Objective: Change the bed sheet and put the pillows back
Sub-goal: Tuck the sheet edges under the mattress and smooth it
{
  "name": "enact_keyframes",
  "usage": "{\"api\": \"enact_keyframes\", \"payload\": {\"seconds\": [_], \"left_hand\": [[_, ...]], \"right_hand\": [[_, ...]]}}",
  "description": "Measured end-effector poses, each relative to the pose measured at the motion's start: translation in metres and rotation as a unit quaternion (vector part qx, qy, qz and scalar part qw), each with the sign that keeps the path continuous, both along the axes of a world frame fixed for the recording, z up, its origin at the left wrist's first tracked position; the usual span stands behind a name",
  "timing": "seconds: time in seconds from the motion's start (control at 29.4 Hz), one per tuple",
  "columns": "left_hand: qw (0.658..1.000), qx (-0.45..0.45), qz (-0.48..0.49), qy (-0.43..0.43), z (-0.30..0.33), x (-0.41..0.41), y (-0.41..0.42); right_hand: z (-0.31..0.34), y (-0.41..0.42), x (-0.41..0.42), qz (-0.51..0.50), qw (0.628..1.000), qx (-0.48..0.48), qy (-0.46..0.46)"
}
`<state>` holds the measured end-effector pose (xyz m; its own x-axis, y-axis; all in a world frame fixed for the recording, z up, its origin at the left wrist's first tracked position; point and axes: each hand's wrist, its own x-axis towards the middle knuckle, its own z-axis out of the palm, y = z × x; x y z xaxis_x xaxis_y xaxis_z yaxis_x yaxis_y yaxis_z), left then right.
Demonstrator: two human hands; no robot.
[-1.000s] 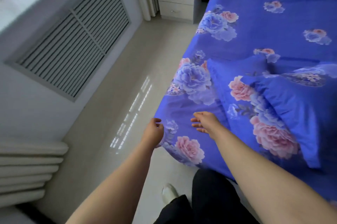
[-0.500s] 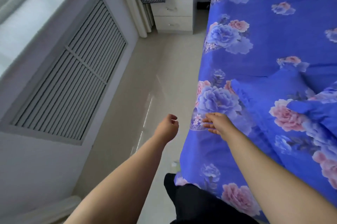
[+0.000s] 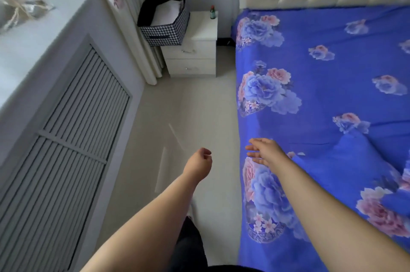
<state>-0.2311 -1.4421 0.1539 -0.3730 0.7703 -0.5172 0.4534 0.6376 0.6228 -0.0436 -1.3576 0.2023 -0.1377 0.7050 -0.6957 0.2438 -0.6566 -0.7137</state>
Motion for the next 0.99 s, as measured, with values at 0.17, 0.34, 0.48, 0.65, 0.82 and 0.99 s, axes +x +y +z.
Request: {"api": "enact_keyframes", "payload": {"seconds": [0.17, 0.34, 0.48, 0.65, 0.82, 0.99], "left_hand": [[0.997, 0.002, -0.064, 0.031, -0.006, -0.086, 0.111], [0.994, 0.007, -0.104, 0.042, -0.001, -0.132, 0.238], [0.989, 0.005, -0.144, 0.024, -0.005, -0.135, 0.355], [0.993, -0.002, -0.12, 0.008, -0.005, -0.134, 0.483], [0.996, 0.004, -0.088, -0.026, 0.012, -0.136, 0.605], [0.996, 0.002, -0.079, -0.029, 0.005, -0.164, 0.72]], "right_hand": [[-0.001, 0.096, -0.077, -0.059, 0.998, 0.018, 0.001], [0.008, 0.201, -0.12, -0.065, 0.997, 0.029, -0.014], [-0.005, 0.304, -0.123, -0.076, 0.995, 0.048, -0.037], [-0.016, 0.43, -0.119, -0.046, 0.998, 0.019, -0.05], [0.005, 0.574, -0.12, -0.046, 0.994, 0.035, -0.087], [0.0, 0.697, -0.145, -0.049, 0.994, 0.042, -0.093]]}}
